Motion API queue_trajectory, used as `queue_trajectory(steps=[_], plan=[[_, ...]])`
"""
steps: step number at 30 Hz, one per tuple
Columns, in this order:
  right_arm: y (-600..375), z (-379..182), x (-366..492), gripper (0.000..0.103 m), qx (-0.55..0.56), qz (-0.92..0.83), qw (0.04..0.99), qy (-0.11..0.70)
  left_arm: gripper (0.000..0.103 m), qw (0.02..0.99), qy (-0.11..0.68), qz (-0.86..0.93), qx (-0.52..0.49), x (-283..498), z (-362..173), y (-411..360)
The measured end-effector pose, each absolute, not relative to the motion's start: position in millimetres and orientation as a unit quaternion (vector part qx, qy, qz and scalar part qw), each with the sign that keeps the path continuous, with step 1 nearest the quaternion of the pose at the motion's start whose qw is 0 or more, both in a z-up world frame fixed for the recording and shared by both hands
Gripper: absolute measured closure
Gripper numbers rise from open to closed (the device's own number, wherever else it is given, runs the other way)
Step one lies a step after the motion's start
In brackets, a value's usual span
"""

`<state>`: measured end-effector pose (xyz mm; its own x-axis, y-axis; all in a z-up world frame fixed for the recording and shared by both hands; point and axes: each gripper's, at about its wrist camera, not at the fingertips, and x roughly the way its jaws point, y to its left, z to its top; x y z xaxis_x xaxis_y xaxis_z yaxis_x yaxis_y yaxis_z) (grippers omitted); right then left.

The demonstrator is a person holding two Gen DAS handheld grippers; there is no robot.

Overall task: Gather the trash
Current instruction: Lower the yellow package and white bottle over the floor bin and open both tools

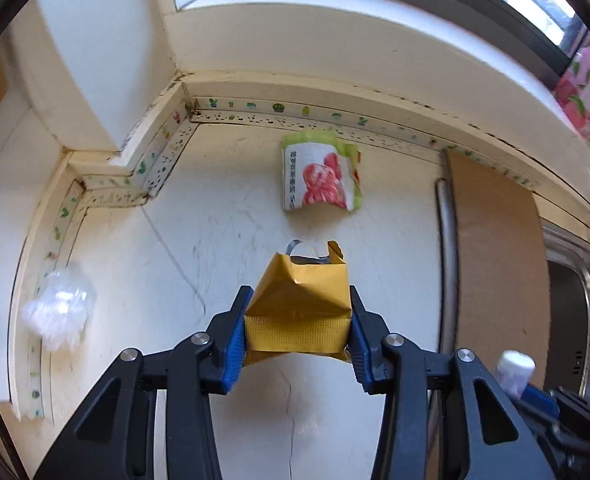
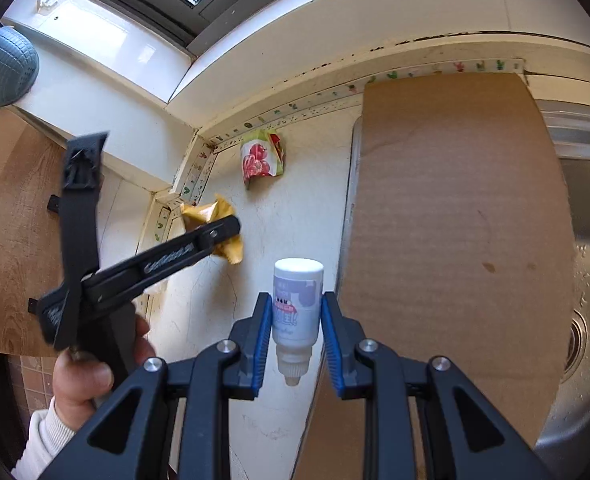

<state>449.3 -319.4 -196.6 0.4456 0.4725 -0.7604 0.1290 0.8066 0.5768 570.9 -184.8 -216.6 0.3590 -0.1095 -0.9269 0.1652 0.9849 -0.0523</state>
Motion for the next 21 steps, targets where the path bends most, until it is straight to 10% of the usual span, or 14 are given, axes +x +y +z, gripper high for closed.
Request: queue_trajectory(steps=[21], plan=[[-250, -89, 181, 0.078, 0.272, 0.081, 0.841, 0.461, 0.061, 0.851, 0.479, -0.214, -0.013, 196, -55, -53]])
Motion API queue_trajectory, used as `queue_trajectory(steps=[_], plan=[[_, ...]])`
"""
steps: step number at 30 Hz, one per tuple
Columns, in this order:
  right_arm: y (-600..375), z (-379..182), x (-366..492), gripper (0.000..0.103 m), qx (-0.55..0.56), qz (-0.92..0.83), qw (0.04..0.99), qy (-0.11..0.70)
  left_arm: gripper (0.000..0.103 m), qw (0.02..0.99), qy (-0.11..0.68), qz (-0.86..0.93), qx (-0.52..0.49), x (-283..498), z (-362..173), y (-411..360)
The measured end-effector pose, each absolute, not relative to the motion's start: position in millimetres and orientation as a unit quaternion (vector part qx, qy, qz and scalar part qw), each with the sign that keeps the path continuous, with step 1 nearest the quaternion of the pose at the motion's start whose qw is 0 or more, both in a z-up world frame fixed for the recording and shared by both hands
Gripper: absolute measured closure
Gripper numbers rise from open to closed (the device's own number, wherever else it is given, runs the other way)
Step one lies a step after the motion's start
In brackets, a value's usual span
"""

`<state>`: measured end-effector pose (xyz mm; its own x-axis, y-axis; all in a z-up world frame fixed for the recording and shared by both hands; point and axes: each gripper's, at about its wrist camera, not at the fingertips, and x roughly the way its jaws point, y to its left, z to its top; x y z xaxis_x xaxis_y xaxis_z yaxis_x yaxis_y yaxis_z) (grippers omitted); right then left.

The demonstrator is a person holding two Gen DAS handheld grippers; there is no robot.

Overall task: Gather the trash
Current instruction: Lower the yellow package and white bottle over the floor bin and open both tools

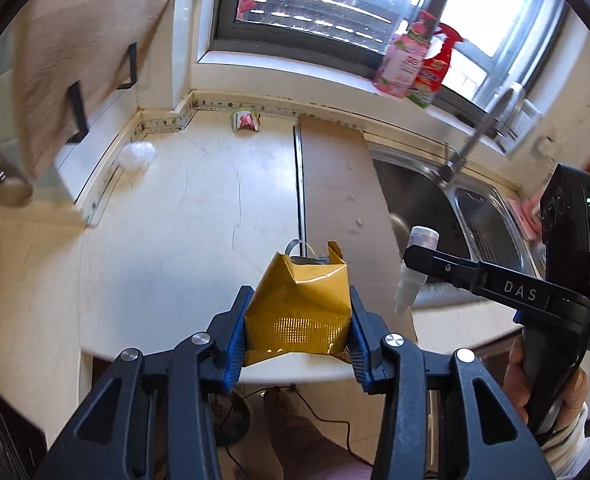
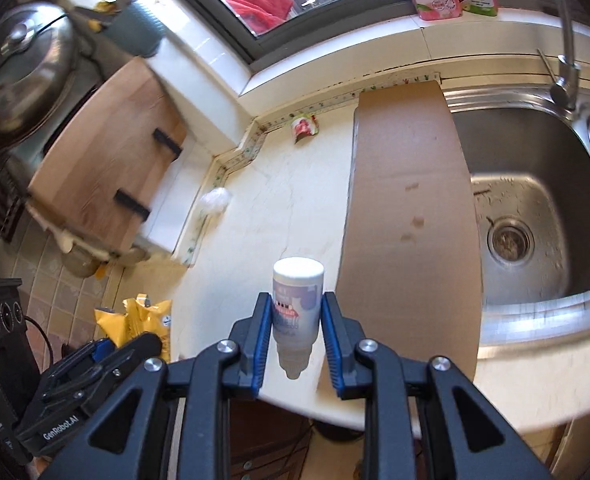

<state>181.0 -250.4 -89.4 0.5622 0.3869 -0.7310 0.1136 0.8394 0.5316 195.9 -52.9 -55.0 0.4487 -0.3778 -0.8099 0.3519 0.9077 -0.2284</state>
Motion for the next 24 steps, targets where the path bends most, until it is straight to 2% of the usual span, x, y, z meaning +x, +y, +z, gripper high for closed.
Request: queue_trajectory(steps=[6, 11, 20, 24], plan=[[-191, -88, 91, 0.078, 0.247, 0.094, 0.836, 0.480, 0.061, 0.852, 0.472, -0.224, -0.017, 96, -56, -9], [-155, -104, 35, 0.078, 0.233, 0.109, 0.818, 0.515, 0.061, 0.851, 0.480, -0.216, -0.005, 45, -75, 18], [-124, -157, -3, 0.078, 0.207, 0.121, 0.777, 0.582, 0.061, 0.814, 0.551, -0.185, -0.010, -8, -152, 55], [-118, -203, -1, 0.078, 0.219, 0.127, 0.745, 0.617, 0.061, 0.792, 0.588, -0.165, -0.020, -17, -196, 64]])
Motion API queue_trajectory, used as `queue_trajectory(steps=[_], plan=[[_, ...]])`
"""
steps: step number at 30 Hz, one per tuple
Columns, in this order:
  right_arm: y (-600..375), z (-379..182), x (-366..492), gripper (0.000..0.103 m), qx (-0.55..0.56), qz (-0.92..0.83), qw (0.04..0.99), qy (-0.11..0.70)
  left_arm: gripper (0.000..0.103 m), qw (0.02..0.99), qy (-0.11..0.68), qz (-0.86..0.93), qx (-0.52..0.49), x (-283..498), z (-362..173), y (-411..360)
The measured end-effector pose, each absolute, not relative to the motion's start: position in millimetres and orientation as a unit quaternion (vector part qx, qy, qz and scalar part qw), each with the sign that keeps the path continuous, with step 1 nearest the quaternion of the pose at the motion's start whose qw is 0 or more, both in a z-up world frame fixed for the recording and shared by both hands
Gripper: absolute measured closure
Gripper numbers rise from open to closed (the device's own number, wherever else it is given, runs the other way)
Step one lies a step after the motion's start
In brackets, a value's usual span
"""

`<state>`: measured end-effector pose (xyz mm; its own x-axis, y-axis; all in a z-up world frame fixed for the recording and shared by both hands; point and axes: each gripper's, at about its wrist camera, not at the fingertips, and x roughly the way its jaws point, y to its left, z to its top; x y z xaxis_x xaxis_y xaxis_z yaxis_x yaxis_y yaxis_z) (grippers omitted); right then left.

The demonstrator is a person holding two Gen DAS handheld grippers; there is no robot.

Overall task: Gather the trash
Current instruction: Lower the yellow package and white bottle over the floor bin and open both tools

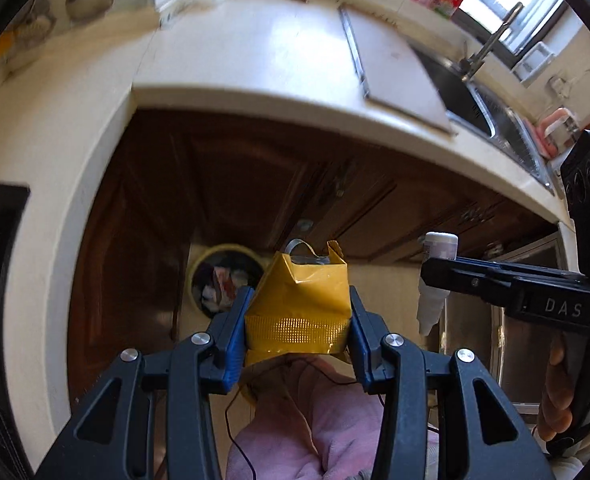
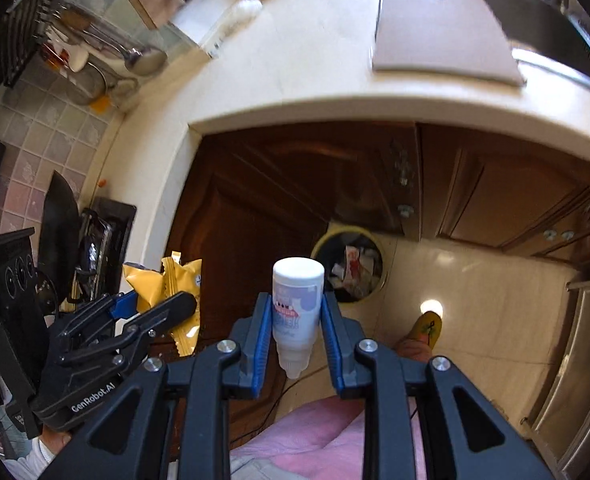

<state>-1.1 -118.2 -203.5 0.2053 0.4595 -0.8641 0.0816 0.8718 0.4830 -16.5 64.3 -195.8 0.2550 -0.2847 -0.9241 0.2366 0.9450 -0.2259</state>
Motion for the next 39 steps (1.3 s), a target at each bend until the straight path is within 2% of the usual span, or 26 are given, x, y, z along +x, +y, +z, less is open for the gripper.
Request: queue_trajectory(steps=[10, 21, 24, 26, 30, 35, 39], plan=[[-88, -333, 21, 0.078, 0.214, 0.130, 0.664, 0.704, 0.061, 0.743, 0.661, -0.094, -0.047, -15, -315, 89], [-57, -419, 76, 0.078, 0.180, 0.129, 0.641, 0.735, 0.057, 0.701, 0.708, -0.053, -0.065, 35, -415, 109], [-51, -434, 89, 0.078, 0.167, 0.125, 0.637, 0.742, 0.052, 0.688, 0.722, -0.054, -0.059, 54, -435, 110], [-46, -443, 98, 0.078, 0.156, 0.123, 0.635, 0.746, 0.044, 0.685, 0.724, -0.048, -0.057, 63, -442, 112], [-40, -456, 111, 0.078, 0.142, 0.117, 0.631, 0.754, 0.042, 0.680, 0.729, -0.037, -0.066, 75, -454, 121], [-30, -465, 122, 0.078, 0.126, 0.117, 0.626, 0.761, 0.032, 0.681, 0.727, -0.027, -0.078, 73, -461, 134], [-24, -468, 126, 0.078, 0.117, 0.119, 0.626, 0.761, 0.030, 0.680, 0.728, -0.022, -0.080, 67, -465, 138]])
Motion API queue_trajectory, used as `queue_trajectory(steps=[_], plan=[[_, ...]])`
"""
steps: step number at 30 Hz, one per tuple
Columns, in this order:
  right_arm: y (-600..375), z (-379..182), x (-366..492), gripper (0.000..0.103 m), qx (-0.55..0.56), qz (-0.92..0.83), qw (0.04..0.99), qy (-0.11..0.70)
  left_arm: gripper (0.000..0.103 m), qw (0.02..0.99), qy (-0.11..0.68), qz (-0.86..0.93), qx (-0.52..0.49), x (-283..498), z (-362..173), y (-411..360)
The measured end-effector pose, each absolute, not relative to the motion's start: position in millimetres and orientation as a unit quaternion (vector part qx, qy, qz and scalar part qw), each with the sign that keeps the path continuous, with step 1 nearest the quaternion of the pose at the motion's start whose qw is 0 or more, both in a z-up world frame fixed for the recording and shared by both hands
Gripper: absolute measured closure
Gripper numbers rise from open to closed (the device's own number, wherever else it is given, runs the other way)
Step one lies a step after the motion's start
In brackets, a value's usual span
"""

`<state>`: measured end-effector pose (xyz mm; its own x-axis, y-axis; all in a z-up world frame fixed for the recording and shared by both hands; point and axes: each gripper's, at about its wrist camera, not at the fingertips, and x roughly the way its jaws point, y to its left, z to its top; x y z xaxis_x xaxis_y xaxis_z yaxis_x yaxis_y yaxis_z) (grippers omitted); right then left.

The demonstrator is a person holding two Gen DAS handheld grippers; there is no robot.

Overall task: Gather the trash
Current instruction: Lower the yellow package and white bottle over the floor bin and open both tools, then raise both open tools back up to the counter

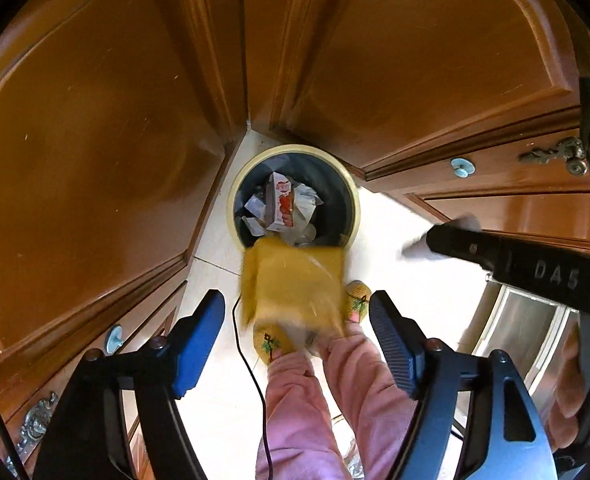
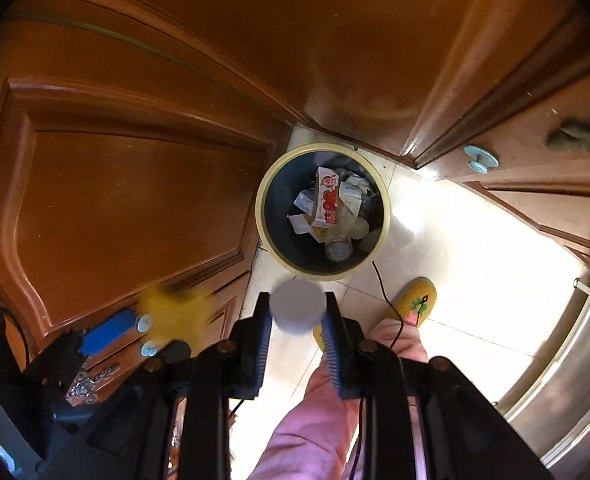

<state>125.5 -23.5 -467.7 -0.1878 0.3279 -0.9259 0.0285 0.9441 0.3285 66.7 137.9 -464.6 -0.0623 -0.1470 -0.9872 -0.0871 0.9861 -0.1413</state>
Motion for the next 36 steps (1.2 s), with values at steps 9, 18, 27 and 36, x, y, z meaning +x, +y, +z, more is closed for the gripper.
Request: queue_trajectory(steps=[9, 18, 27, 36], plan=[[-15, -468, 128, 0.076, 0.133, 0.127, 0.622, 0.761, 0.024, 0.687, 0.722, 0.000, -0.083, 60, -452, 152], [-11, -455, 109, 0.070, 0.152, 0.133, 0.616, 0.761, 0.024, 0.696, 0.714, -0.005, -0.072, 47, -429, 153], [-37, -386, 81, 0.070, 0.160, 0.132, 0.648, 0.733, 0.024, 0.722, 0.689, -0.035, -0.057, 37, -362, 130], [-93, -269, 59, 0.070, 0.165, 0.095, 0.720, 0.667, 0.019, 0.780, 0.619, -0.095, -0.020, 46, -253, 88]])
